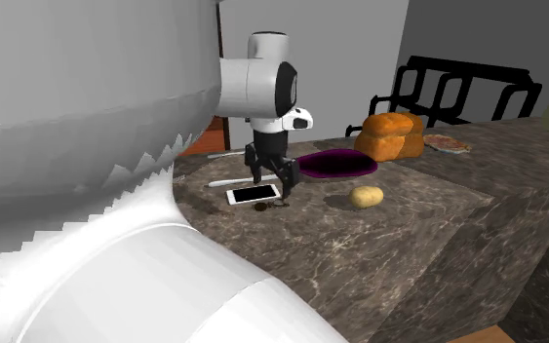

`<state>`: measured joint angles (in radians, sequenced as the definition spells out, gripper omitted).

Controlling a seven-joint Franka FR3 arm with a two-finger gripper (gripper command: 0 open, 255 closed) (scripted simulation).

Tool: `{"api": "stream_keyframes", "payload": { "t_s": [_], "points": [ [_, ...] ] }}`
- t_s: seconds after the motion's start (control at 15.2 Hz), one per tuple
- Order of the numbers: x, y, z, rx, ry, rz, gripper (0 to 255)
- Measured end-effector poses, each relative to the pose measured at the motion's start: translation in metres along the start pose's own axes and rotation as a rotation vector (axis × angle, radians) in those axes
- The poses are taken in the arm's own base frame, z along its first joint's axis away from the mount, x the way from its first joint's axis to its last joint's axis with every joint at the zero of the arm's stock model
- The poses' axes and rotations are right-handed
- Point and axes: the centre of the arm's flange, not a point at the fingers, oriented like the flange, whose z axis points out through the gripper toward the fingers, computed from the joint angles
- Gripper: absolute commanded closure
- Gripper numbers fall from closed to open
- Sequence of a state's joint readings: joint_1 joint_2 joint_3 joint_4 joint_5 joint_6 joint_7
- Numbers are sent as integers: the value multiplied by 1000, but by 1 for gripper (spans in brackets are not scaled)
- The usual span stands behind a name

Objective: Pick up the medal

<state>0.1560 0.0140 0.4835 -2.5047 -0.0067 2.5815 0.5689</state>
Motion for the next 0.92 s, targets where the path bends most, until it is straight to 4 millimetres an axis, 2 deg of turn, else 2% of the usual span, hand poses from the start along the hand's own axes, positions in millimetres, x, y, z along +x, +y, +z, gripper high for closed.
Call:
{"api": "stream_keyframes", "payload": {
  "t_s": [0.53,0.66,0.92],
  "points": [
    [34,-69,63,2,36,15,0],
    [35,-78,77,1,39,16,0],
    [34,-77,99,1,41,17,0]
  ]
}}
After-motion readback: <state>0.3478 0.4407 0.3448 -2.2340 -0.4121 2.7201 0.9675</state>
